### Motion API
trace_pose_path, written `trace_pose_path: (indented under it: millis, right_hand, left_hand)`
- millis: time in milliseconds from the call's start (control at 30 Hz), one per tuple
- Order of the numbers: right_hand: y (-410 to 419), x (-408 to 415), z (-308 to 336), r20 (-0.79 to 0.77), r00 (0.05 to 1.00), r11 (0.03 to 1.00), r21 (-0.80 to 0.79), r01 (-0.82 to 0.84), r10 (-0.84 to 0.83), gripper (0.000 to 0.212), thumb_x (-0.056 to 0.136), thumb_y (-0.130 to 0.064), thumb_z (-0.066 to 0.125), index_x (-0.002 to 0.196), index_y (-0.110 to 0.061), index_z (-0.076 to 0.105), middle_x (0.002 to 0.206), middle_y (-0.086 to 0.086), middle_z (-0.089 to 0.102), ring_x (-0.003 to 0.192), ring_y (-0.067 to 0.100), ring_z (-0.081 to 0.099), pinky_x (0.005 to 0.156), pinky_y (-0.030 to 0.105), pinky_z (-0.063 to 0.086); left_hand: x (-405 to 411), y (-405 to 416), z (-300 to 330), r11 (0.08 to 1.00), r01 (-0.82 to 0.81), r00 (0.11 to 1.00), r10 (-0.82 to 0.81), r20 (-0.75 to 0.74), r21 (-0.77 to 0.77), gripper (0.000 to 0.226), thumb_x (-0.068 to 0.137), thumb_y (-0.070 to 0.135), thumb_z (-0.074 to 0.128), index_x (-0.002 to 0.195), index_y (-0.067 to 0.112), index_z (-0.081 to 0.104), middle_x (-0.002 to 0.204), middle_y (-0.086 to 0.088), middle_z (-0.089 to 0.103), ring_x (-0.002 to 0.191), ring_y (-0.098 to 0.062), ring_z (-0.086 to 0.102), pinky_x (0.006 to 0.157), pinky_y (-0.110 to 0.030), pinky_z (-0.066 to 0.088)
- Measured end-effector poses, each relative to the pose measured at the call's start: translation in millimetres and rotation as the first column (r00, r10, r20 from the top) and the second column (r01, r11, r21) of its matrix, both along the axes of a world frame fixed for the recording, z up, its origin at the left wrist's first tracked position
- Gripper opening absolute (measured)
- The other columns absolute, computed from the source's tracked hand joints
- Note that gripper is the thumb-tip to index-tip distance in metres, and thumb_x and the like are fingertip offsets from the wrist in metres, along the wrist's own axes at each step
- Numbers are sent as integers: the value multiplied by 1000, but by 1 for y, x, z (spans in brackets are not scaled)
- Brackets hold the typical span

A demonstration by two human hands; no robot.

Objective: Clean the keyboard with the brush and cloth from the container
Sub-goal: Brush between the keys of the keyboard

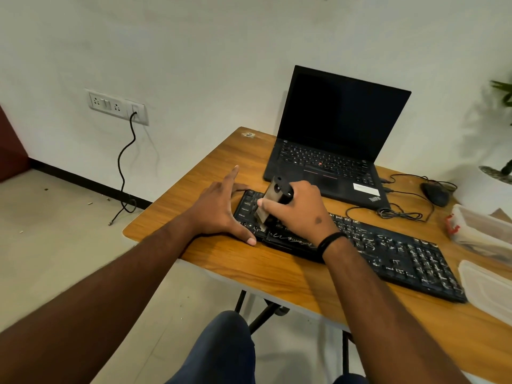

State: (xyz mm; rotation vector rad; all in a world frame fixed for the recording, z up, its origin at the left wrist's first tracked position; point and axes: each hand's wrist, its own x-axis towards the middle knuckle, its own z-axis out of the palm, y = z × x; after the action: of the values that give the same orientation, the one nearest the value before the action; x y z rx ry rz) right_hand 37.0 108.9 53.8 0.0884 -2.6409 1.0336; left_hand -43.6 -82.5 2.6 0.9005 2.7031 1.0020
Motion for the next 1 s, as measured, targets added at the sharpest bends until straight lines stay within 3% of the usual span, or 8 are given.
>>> trace_pose_path:
  millis: [100, 233, 367, 467, 633, 733, 867, 1000]
  right_hand:
    - [2, 0, -2, -105, 982, 985, 53, 163, -157, 37, 84, -33, 75, 58, -25, 50, 56, -12, 55, 49, 2, 49, 46, 12, 35]
    - [6, 3, -2, -3, 1000, 998, -62, 17, -18, 39, 84, -29, 76, 58, -9, 55, 55, 2, 59, 48, 6, 51, 45, 19, 42]
    - [8, 6, -4, -110, 978, 982, 46, 185, -179, 33, 85, -33, 73, 61, -21, 55, 61, -6, 60, 54, 7, 55, 49, 21, 42]
    - [15, 7, -3, -25, 998, 997, -42, 59, -60, 39, 84, -31, 76, 63, -3, 59, 64, 13, 65, 56, 26, 61, 49, 37, 47]
    - [20, 10, -1, -97, 977, 980, 52, 194, -189, 36, 85, -35, 74, 61, -17, 55, 61, -6, 59, 52, 5, 50, 48, 14, 36]
    - [26, 14, 0, 17, 998, 998, -24, 63, -63, 42, 84, -32, 77, 64, 1, 59, 60, 11, 62, 51, 12, 53, 48, 24, 41]
    - [29, 13, 1, -66, 977, 975, 78, 209, -204, 35, 85, -36, 75, 64, -14, 57, 63, -1, 61, 55, 10, 54, 48, 18, 38]
    - [29, 18, 1, 43, 997, 997, -48, 63, -61, 37, 85, -32, 76, 70, -1, 64, 68, 10, 69, 54, 16, 61, 44, 23, 45]
  left_hand:
    - [2, 0, 0, 1000, -10, 1000, 10, 5, -3, 168, 29, 82, 82, 159, 30, -13, 159, 3, 36, 147, -23, 25, 121, -49, 21]
    - [2, 0, 2, 1000, -1, 1000, 1, 11, -7, 168, 30, 82, 82, 159, 30, -13, 158, 7, 37, 147, -21, 25, 121, -46, 20]
    - [4, 0, 1, 1000, -13, 1000, 13, 12, -2, 169, 28, 84, 81, 159, 31, -12, 158, 6, 37, 146, -21, 26, 122, -48, 21]
    - [6, 1, 4, 1000, -15, 1000, 15, 11, -1, 168, 32, 78, 86, 159, 28, -12, 158, 6, 37, 147, -22, 25, 122, -47, 20]
    - [16, 4, 13, 999, -37, 999, 37, 20, 2, 156, 48, 49, 97, 160, 22, -8, 160, -4, 31, 147, -27, 24, 119, -43, 19]
    - [17, 4, 14, 999, -37, 999, 37, 30, 1, 155, 50, 48, 97, 160, 22, -9, 161, -4, 30, 147, -26, 23, 119, -42, 20]
    - [18, 4, 16, 1000, -30, 999, 30, 37, 4, 156, 49, 49, 97, 160, 22, -9, 161, -3, 30, 148, -26, 22, 120, -42, 18]
    - [20, 4, 17, 999, -37, 998, 37, 45, 2, 155, 50, 47, 97, 160, 22, -9, 161, -3, 30, 148, -27, 23, 119, -42, 19]
